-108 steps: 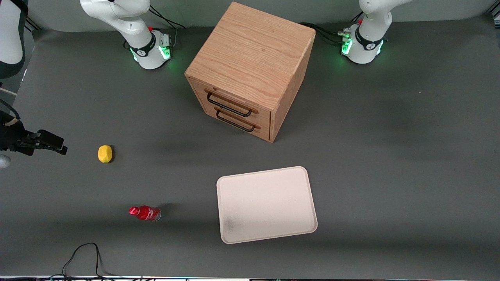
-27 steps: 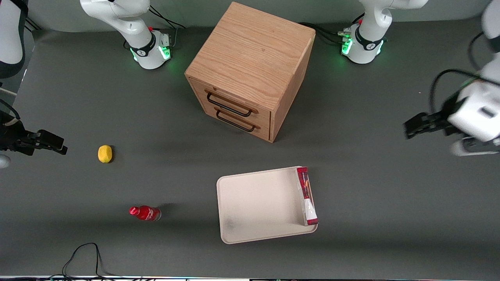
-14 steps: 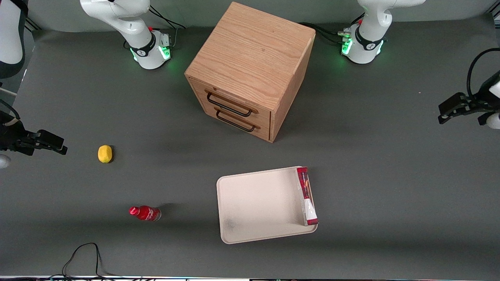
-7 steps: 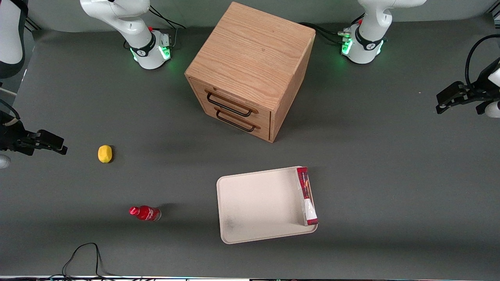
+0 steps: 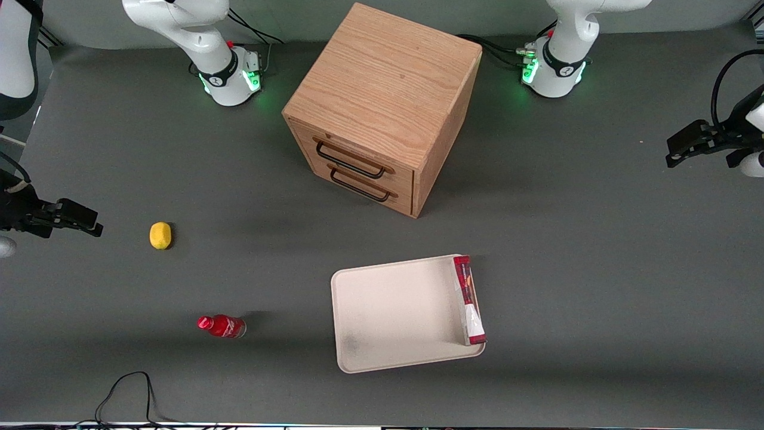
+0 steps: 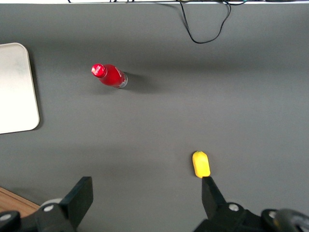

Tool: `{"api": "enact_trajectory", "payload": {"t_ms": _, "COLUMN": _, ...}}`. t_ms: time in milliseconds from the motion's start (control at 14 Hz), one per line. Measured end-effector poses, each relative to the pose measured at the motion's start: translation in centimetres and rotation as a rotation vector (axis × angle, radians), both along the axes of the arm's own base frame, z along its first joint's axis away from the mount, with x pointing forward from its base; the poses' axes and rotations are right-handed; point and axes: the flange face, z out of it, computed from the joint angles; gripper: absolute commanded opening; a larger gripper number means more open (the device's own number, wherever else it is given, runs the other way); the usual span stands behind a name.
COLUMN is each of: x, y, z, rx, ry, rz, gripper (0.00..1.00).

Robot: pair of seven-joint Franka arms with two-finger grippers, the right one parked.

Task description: Place red cookie box on tray

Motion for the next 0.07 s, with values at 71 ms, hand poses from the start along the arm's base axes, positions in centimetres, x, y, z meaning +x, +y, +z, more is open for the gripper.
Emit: {"api": "enact_trajectory", "payload": {"t_ms": 71, "x": -0.11, "y": -0.02, "z": 0.00, "rx": 0.000, "ry": 0.008, "rz": 0.000, "gripper": 1.00}}
